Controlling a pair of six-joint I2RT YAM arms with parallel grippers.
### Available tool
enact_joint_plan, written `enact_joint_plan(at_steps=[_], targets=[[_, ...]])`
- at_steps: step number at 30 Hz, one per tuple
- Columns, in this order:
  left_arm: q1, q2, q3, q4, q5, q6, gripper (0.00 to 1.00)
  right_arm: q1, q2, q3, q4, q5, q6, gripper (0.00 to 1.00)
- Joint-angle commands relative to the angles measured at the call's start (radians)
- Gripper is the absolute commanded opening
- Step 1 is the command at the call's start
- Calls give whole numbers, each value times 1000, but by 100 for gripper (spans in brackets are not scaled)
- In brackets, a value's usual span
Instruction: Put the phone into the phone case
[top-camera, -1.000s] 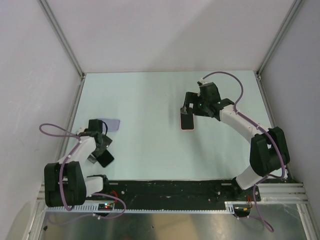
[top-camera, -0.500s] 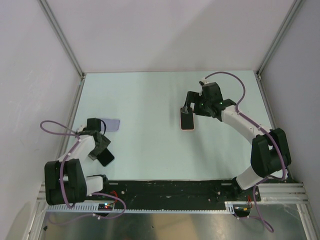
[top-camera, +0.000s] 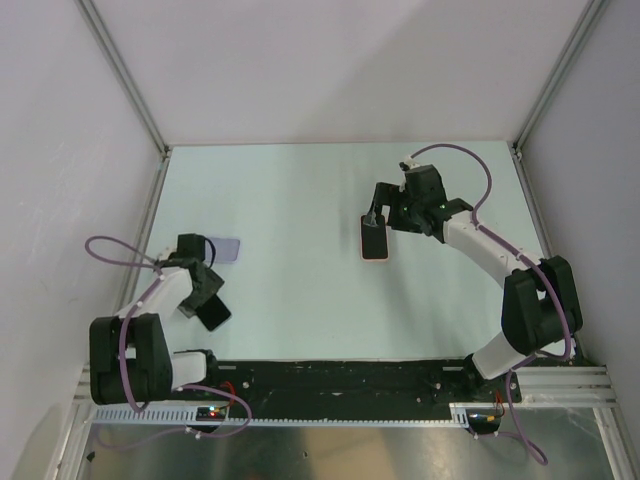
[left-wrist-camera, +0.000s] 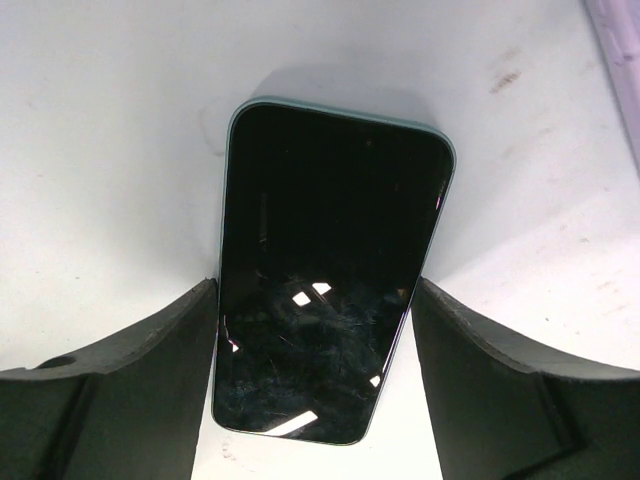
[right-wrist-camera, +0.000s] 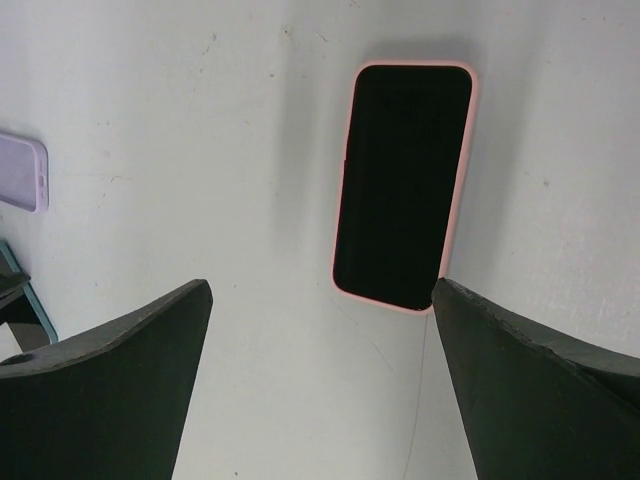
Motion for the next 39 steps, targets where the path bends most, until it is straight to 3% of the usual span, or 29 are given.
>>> enact_joint_plan(at_steps=[1, 8, 16, 24, 31, 35, 39], targets=[[-84, 52, -23, -12, 86, -80, 54, -7, -33, -3, 28, -8, 8, 98], [-234, 17, -38, -15, 72, -279, 52, -8, -29, -4, 28, -7, 6, 98], [-517, 34, 21, -16, 49, -499, 51, -12, -22, -4, 30, -4, 5, 98], [-822, 316, 329, -16, 32, -621, 51, -26, -19, -4, 22, 9, 0, 98], [-921, 532, 556, -26, 36, -634, 52, -35, -21, -7, 16, 25, -4, 98], [-933, 545, 587, -29, 21, -613, 62, -40, -22, -8, 16, 25, -4, 98], [-934, 508, 591, -32, -7, -538, 84, -41, -24, -9, 14, 26, -5, 98]])
